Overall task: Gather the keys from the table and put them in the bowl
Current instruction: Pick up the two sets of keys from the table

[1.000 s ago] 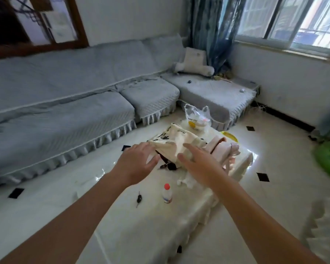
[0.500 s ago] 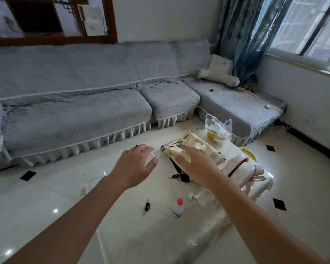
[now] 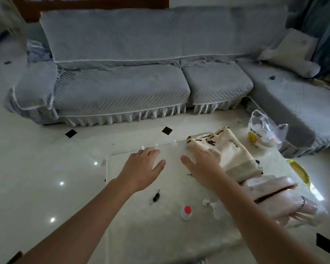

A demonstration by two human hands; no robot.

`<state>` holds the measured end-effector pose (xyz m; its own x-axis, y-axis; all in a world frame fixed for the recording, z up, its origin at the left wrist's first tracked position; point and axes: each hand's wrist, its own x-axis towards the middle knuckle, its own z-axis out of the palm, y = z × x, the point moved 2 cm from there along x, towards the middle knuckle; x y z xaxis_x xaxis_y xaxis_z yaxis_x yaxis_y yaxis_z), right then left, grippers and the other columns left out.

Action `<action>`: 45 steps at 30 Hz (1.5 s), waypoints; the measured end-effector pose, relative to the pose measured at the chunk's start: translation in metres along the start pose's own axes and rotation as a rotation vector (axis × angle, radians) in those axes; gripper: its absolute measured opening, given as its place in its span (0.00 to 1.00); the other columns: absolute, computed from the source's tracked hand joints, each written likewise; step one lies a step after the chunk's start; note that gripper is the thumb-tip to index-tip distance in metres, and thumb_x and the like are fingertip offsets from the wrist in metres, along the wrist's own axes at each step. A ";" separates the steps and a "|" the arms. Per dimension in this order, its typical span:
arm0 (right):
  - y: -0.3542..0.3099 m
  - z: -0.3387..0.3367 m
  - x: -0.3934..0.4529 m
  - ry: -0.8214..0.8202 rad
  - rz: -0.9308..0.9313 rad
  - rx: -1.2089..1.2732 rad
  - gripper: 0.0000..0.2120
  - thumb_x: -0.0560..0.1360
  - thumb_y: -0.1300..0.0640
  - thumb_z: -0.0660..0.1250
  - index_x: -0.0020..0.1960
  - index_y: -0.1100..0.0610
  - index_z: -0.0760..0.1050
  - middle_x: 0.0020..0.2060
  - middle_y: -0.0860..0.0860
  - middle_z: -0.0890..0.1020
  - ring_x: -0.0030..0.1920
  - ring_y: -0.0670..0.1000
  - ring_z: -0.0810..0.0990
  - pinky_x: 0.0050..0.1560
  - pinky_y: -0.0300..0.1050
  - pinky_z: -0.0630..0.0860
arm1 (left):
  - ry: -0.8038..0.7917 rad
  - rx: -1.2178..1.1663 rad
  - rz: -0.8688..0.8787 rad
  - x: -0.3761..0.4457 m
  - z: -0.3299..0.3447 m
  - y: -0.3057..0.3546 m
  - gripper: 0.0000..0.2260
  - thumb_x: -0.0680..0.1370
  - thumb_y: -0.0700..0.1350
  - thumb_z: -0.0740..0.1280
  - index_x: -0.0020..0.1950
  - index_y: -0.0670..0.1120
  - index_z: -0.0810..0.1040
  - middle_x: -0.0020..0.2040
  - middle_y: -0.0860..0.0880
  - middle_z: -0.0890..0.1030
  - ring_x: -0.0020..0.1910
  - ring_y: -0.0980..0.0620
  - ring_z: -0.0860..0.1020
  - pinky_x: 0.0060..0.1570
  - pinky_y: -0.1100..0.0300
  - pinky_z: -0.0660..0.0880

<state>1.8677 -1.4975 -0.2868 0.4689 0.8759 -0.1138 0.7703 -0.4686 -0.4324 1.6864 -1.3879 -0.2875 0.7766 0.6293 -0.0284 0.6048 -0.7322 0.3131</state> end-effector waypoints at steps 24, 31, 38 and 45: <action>0.138 0.240 0.092 -0.368 -0.032 0.208 0.25 0.78 0.39 0.56 0.70 0.50 0.69 0.65 0.51 0.77 0.63 0.54 0.73 0.54 0.45 0.64 | -0.252 0.001 -0.428 -0.003 0.280 -0.050 0.22 0.80 0.58 0.55 0.69 0.48 0.70 0.64 0.48 0.76 0.59 0.46 0.75 0.55 0.51 0.70; 0.166 0.314 0.096 -0.423 0.058 0.308 0.23 0.78 0.39 0.58 0.69 0.49 0.71 0.64 0.51 0.77 0.63 0.53 0.74 0.58 0.46 0.67 | -0.240 -0.050 -0.440 0.002 0.362 -0.076 0.21 0.80 0.56 0.56 0.69 0.47 0.68 0.63 0.46 0.76 0.57 0.44 0.75 0.52 0.50 0.70; 0.189 0.355 0.085 -0.446 0.049 0.207 0.25 0.77 0.40 0.59 0.71 0.50 0.68 0.66 0.50 0.75 0.64 0.53 0.73 0.60 0.50 0.69 | -0.279 -0.053 -0.469 -0.012 0.418 -0.095 0.22 0.80 0.57 0.56 0.68 0.47 0.70 0.65 0.46 0.75 0.59 0.44 0.75 0.54 0.50 0.70; 0.201 0.354 0.087 -0.410 0.092 0.198 0.24 0.78 0.40 0.58 0.70 0.50 0.68 0.66 0.50 0.75 0.64 0.52 0.73 0.58 0.48 0.68 | -0.224 -0.060 -0.386 0.010 0.423 -0.108 0.21 0.79 0.55 0.58 0.68 0.45 0.70 0.63 0.45 0.75 0.56 0.44 0.75 0.50 0.50 0.73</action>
<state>1.9101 -1.4748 -0.6996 0.2909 0.8239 -0.4865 0.6175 -0.5500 -0.5622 1.7035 -1.4130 -0.7227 0.5187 0.7769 -0.3570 0.8518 -0.4338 0.2936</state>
